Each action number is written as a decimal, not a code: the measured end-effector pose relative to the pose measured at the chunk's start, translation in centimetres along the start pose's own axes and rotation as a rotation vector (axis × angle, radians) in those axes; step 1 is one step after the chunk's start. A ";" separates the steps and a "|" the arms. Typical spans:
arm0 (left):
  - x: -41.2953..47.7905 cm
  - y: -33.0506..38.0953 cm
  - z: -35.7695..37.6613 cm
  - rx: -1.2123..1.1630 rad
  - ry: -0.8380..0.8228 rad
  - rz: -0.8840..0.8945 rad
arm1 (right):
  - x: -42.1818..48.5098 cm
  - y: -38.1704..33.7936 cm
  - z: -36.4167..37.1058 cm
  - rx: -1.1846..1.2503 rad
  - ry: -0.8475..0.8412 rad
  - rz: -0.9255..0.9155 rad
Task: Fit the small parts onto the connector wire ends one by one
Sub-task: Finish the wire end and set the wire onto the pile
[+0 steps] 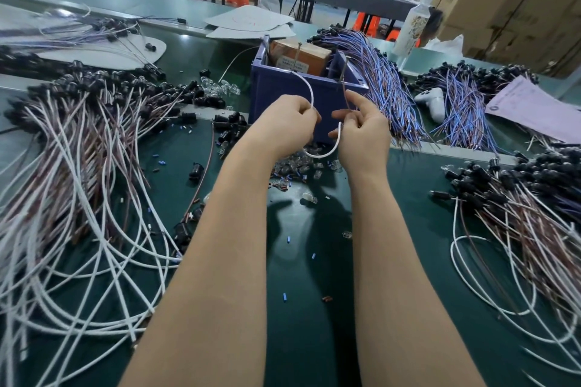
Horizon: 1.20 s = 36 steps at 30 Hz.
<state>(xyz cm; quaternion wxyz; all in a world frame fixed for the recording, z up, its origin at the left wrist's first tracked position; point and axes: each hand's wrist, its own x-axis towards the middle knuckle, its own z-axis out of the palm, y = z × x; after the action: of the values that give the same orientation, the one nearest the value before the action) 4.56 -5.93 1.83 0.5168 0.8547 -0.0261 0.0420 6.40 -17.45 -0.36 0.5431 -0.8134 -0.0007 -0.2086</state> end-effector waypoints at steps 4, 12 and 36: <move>-0.1 0.0 0.0 0.022 -0.011 -0.001 | 0.0 0.0 0.0 0.005 0.001 -0.003; -0.2 0.3 -0.8 -0.018 0.038 0.025 | 0.4 -1.0 -1.5 0.672 -0.073 0.369; 1.7 -1.7 -0.8 -0.357 0.449 -0.124 | -1.0 -0.9 1.3 0.242 -0.086 0.167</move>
<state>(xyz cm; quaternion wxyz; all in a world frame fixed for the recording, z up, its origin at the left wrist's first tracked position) 6.32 -4.40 0.83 0.6533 0.7196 0.1344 0.1933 5.78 -15.70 -0.37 0.6519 -0.7476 0.0185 -0.1259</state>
